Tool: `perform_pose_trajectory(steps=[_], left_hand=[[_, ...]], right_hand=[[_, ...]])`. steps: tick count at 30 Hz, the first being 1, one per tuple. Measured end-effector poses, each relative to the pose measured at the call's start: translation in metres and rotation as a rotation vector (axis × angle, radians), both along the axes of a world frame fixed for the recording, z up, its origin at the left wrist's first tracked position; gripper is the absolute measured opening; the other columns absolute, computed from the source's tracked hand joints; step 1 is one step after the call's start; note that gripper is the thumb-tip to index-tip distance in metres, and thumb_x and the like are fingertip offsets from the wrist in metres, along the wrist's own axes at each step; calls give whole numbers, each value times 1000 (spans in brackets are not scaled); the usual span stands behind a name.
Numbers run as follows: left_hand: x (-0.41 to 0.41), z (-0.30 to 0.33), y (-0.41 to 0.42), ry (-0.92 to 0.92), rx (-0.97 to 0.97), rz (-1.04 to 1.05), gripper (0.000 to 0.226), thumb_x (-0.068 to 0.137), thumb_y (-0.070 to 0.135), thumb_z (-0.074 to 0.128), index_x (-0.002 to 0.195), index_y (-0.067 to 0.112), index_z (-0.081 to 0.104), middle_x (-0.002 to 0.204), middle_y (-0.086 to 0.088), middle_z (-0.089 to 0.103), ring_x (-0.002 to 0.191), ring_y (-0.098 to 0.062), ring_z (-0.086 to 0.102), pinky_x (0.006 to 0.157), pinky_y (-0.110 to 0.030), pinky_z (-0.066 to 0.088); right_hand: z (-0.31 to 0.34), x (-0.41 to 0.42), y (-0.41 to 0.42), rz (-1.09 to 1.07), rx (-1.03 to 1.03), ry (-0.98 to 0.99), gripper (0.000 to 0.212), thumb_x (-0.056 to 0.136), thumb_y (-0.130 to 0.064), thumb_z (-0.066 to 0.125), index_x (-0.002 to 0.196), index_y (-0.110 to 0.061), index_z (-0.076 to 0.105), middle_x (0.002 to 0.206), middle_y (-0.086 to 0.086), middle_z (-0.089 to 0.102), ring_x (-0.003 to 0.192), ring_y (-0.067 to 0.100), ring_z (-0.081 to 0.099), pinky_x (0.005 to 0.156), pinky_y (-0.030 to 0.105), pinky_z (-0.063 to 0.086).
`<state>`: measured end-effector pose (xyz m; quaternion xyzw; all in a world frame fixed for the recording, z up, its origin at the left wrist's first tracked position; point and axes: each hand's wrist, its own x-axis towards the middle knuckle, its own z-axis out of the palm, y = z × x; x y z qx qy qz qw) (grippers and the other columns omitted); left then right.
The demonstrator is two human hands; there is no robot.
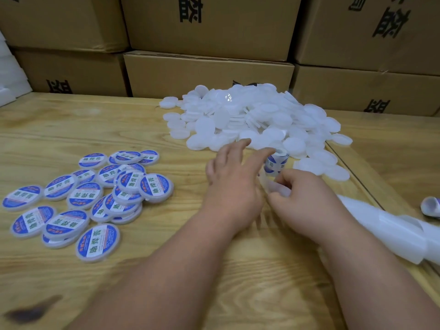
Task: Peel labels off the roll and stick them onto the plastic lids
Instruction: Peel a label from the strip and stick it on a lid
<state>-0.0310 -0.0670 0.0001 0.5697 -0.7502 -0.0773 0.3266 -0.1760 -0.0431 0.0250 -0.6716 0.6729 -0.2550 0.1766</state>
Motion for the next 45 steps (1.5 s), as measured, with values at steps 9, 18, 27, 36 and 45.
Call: perform_pose_trajectory(steps=[9,18,27,36,45], left_hand=[[-19,-10,-43,-39,51,-47,74,70,13,49,133,53,44,164,4,12,150,-23,2,117,-46,3],[-25,-18,-64,-29,0,48,59,70,22,54,121,50,43,161,2,18,147,-23,7,113,-48,5],[-21,-20,-76,-39,27,134,61,73,34,51,133,41,44,159,2,25,147,-21,14,115,-48,12],[0,-14,-104,-52,262,445,80,83,31,46,158,27,17,170,-9,4,156,-32,-8,120,-56,3],[2,-14,-108,-48,192,536,64,85,33,51,147,28,35,146,-9,33,132,-33,30,106,-45,23]], right_hand=[[18,-26,4,-88,214,64,13,84,-27,61,76,-18,63,62,-2,58,57,16,51,51,27,37],[33,-92,2,-415,304,80,13,86,-20,60,81,-11,68,77,8,63,70,26,56,56,29,33],[33,-92,5,-355,336,167,12,85,-27,72,93,-22,66,93,-5,64,79,15,58,59,29,36],[11,-35,-9,-157,-190,146,44,81,-54,74,120,-36,65,118,-14,61,113,15,58,93,44,50],[-1,-14,-21,-24,-181,120,10,86,-22,59,86,-27,67,74,-10,64,73,15,60,69,38,52]])
